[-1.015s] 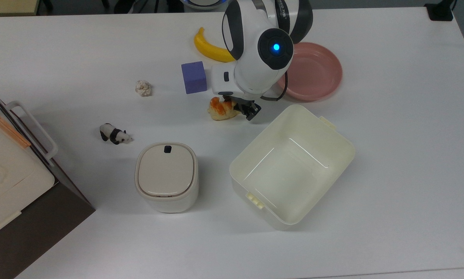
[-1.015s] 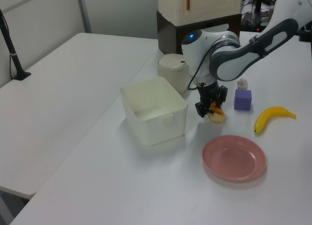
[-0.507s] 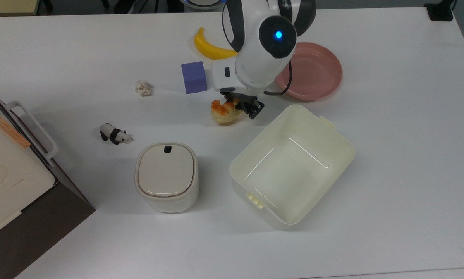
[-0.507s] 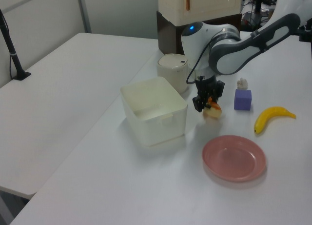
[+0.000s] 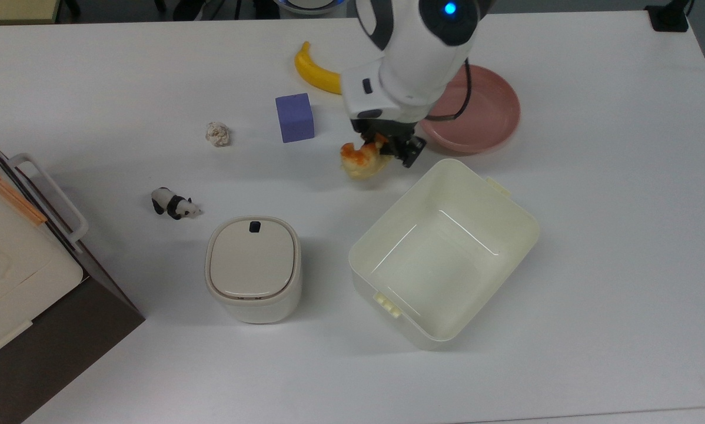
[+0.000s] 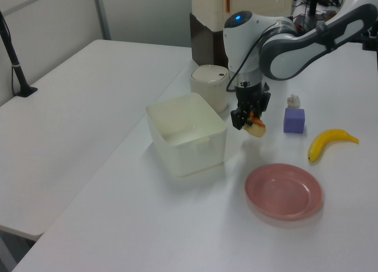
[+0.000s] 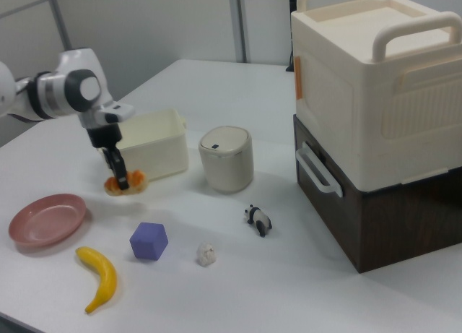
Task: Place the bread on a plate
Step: 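Lift the bread and carry it over the pink plate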
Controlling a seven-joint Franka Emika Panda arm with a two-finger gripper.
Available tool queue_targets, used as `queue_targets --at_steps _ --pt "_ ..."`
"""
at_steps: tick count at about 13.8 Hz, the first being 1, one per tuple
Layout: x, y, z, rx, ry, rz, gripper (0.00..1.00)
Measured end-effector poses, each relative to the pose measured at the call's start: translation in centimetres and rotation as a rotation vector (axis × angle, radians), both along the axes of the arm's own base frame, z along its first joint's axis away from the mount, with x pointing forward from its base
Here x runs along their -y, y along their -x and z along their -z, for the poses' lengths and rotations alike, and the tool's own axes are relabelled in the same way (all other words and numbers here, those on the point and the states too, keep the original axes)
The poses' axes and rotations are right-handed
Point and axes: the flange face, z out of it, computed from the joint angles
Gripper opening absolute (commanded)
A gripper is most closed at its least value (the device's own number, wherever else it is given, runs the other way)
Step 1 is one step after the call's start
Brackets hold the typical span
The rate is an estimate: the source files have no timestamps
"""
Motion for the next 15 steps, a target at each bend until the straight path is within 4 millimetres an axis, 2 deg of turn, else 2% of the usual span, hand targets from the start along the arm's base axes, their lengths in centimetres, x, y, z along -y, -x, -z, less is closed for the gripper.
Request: queue_targets --at_steps 8,10,15 --pt "-6.0 3.8 -7.1 0.03 -0.03 -0.143 0.27" --pt "-7.6 4.6 -7.7 0.029 -0.029 -0.176 0.27" --pt "-11.8 7.0 -7.5 0.0 -0.025 -0.3 0.28"
